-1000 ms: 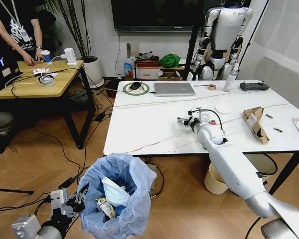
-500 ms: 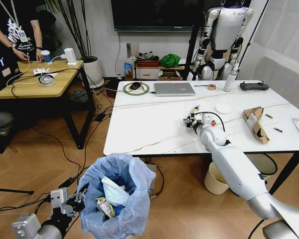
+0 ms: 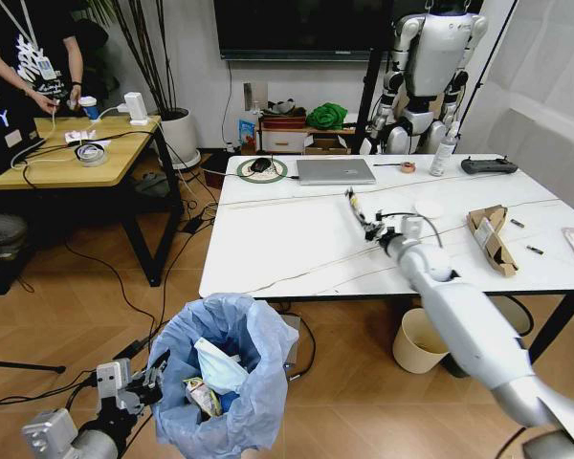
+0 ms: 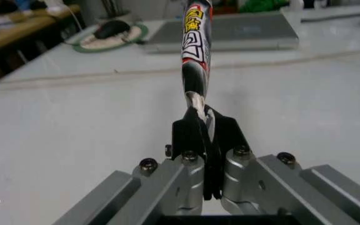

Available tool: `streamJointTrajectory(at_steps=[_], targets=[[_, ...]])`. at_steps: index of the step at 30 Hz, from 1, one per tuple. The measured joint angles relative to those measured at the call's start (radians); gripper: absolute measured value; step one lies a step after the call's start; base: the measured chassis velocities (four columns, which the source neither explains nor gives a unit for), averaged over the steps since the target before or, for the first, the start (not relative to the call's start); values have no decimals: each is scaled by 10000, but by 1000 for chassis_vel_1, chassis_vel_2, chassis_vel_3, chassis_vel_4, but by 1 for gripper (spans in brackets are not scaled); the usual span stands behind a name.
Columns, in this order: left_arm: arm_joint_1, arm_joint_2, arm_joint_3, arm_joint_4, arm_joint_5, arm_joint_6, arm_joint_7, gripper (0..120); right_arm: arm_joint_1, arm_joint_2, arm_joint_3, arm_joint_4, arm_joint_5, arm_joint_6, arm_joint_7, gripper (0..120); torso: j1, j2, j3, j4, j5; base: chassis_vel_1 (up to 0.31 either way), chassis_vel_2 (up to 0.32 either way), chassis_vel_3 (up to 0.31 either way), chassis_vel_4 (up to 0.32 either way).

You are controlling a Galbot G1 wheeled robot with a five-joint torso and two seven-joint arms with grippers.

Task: Pick up the trash bin and place the trash from the table into it.

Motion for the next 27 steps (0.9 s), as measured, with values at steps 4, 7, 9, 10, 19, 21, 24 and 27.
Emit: streamJointTrajectory(at_steps=[4, 7, 9, 10, 19, 21, 24, 27], targets=[[-2, 45, -1, 0, -38, 0, -5, 0, -530, -1170, 9, 1931, 719, 974, -1400, 0, 1, 0, -1, -3, 0, 0, 0, 0, 0], [1, 35, 16, 3, -40, 0, -7, 0, -1174, -2087, -125, 3935, 825, 1830, -2659, 0, -1, 0, -2, 1, -3, 0, 0, 0, 0], [43, 36, 12, -6, -46, 0, -11, 0, -1698, -2729, -240, 5101, 804, 2302, -3622, 0, -1, 1, -3, 0, -6, 0, 0, 0, 0], [57, 40, 6, -15, -49, 0, -12, 0, -1879, -2937, -307, 5455, 800, 2483, -3958, 0, -1, 1, -3, 0, -2, 0, 0, 0, 0], [129, 16, 3, -131, -60, 21, -49, 0, -2608, -3965, -1863, 7546, 540, 3177, -5262, 0, -1, 1, -2, 0, -4, 0, 0, 0, 0], [143, -9, 12, -140, -60, 29, -54, 0, -2660, -3930, -2460, 7785, 431, 3221, -5264, 0, -1, 1, -2, -1, -4, 0, 0, 0, 0], [150, -37, 28, -148, -60, 41, -60, 0, -2440, -3663, -3092, 7832, 396, 3272, -5154, 0, -1, 1, -1, -1, -3, 0, 0, 0, 0], [152, -74, 55, -179, -81, 65, -81, 0, -1897, -3267, -3661, 7725, 404, 3304, -4958, 0, -1, 1, -1, 2, -4, 0, 0, 0, 0]])
